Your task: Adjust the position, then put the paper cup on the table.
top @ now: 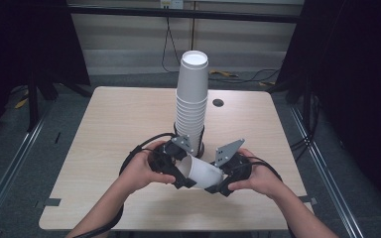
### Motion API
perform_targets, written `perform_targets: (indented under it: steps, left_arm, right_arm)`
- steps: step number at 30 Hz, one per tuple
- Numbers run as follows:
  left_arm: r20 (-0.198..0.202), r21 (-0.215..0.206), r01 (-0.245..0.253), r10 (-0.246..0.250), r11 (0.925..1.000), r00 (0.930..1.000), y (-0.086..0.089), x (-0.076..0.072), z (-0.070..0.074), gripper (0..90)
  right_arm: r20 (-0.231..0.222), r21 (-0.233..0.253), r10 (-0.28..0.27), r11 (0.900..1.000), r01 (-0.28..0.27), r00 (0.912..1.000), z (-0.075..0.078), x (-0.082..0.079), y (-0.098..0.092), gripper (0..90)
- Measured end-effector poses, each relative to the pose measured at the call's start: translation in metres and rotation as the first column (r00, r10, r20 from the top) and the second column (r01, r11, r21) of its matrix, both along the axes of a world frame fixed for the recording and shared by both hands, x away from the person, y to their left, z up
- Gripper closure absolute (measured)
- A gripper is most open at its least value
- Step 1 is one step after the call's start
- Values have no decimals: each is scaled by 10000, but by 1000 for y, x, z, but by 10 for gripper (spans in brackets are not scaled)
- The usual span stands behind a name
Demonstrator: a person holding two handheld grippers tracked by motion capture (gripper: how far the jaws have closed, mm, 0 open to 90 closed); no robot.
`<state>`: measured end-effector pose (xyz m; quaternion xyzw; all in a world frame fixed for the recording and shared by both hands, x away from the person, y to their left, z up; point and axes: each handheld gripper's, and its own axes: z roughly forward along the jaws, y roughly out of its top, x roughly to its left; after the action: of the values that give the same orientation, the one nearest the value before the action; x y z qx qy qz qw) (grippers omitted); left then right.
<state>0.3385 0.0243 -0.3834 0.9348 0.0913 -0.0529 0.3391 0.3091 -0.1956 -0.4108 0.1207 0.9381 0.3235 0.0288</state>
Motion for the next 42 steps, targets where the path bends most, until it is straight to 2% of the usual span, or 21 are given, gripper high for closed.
perform_targets:
  steps: [4,7,10,13,14,16,18,22,23,25,28,31,32,33,34,35,36,37,38,42]
  left_arm:
    - [42,208,-90,89,9997,10000,4,1,1,119]
    - [115,310,-198,195,9993,9997,6,1,1,119]
    - [235,610,-347,333,9975,9992,12,3,2,116]
    - [235,667,-503,488,9965,9985,16,4,1,115]
    - [329,792,-498,473,9956,9983,19,6,1,114]
    - [249,817,-581,562,9950,9981,20,5,1,114]
    - [405,1231,-588,542,9906,9977,23,6,0,112]
    - [415,1334,-742,693,9883,9967,28,7,-1,111]
    - [382,1422,-833,786,9863,9962,32,8,-1,111]
    - [401,1459,-920,870,9850,9954,34,8,-1,110]
    - [382,1799,-985,931,9787,9949,41,11,-1,110]
    - [360,1873,-1156,1108,9755,9932,44,11,-3,110]
    - [378,1969,-1254,1202,9724,9920,48,13,-4,109]
    - [378,1969,-1254,1202,9724,9920,48,13,-4,109]
    - [395,2087,-1259,1203,9698,9920,50,14,-3,109]
    - [395,2087,-1259,1203,9698,9920,50,14,-3,108]
    - [393,2217,-1253,1196,9670,9920,52,15,-2,108]
    - [393,2217,-1253,1196,9670,9920,52,15,-2,107]
    - [396,2431,-1311,1252,9611,9913,53,15,-2,107]
    - [305,2515,-1341,1307,9585,9910,57,16,-2,106]
  right_arm:
    - [40,-223,-326,9992,327,9995,-3,0,-3,176]
    - [19,-239,-433,9988,433,9991,-4,0,-6,180]
    - [-18,-176,-564,9983,563,9984,-5,0,-12,180]
    - [-12,-174,-646,9978,646,9979,-5,0,-14,176]
    - [33,-143,-833,9964,833,9965,-7,-1,-16,169]
    - [50,-128,-1008,9948,1009,9949,-10,-1,-18,165]
    - [0,-241,-1178,9927,1178,9930,-14,-1,-21,156]
    - [15,-222,-1373,9903,1373,9905,-21,-2,-25,152]
    - [46,-48,-1559,9878,1559,9878,-24,-2,-29,148]
    - [122,-48,-1851,9827,1851,9826,-26,-2,-33,147]
    - [174,85,-2370,9715,2369,9713,-31,-2,-39,148]
    - [162,56,-2421,9703,2420,9701,-35,-2,-43,147]
    - [235,17,-2663,9639,2663,9636,-40,-4,-46,147]
    - [235,17,-2663,9639,2663,9636,-40,-4,-46,147]
    - [356,35,-2926,9562,2927,9556,-44,-5,-49,147]
    - [356,35,-2926,9562,2927,9556,-44,-5,-49,147]
    - [729,-40,-3011,9533,3021,9508,-47,-7,-52,148]
    - [729,-40,-3011,9533,3021,9508,-47,-7,-52,148]
    - [622,119,-3227,9465,3226,9445,-51,-8,-54,147]
    - [782,142,-3412,9399,3412,9367,-57,-10,-58,147]
